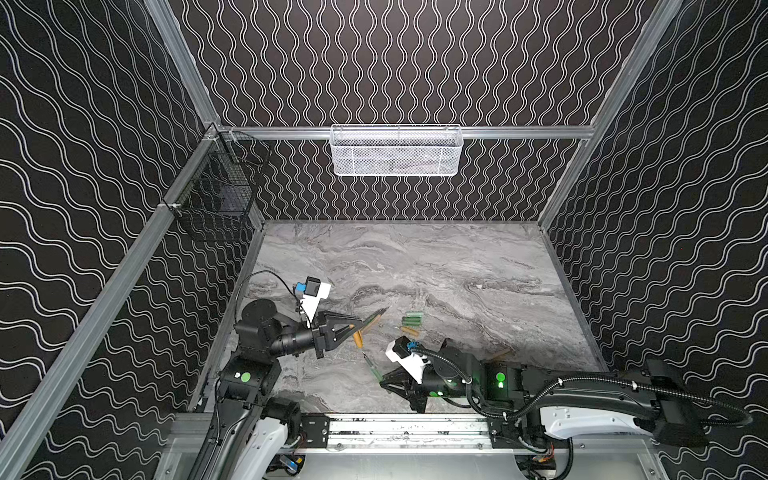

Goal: Insert the pens into the pen caps
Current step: 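Push the green pen tip up into the tan cap held by the left gripper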

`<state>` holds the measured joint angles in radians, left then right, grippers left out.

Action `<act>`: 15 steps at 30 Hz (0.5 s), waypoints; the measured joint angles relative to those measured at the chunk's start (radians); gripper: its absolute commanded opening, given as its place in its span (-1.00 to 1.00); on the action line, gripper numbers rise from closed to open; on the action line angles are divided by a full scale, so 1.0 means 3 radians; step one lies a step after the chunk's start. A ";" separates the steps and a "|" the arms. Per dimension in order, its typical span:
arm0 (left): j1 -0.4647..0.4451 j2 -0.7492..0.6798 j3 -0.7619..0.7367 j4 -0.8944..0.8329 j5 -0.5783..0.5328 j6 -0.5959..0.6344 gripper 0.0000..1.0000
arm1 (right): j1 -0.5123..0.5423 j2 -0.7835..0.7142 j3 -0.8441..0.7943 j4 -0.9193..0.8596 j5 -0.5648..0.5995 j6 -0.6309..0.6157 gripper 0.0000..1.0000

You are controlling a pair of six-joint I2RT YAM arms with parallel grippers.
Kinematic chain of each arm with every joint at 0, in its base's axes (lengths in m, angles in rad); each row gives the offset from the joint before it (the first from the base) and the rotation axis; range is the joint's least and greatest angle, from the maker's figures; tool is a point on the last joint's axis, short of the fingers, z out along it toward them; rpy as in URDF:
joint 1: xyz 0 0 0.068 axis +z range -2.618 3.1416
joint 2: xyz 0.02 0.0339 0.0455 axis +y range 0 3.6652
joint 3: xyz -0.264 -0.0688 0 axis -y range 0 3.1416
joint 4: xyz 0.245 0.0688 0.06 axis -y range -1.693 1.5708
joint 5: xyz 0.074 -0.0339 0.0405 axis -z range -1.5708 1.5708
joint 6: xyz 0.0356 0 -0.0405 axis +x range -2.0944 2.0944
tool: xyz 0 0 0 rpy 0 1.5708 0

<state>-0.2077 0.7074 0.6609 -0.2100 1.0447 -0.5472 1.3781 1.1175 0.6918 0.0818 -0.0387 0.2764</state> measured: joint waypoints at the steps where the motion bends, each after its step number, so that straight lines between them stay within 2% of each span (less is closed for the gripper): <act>1: 0.0000 0.0000 -0.0005 0.0025 0.0020 -0.0001 -1.00 | 0.0000 0.0013 0.0013 0.0004 0.0000 0.0000 -0.96; 15: 0.0000 -0.0005 -0.0046 0.0167 0.0127 -0.0086 -1.00 | -0.0043 0.0051 0.0056 0.0037 0.0090 -0.0083 -0.96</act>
<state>-0.2077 0.7059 0.6472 -0.1600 1.0828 -0.5732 1.3651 1.1328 0.7086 0.0929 -0.0116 0.2516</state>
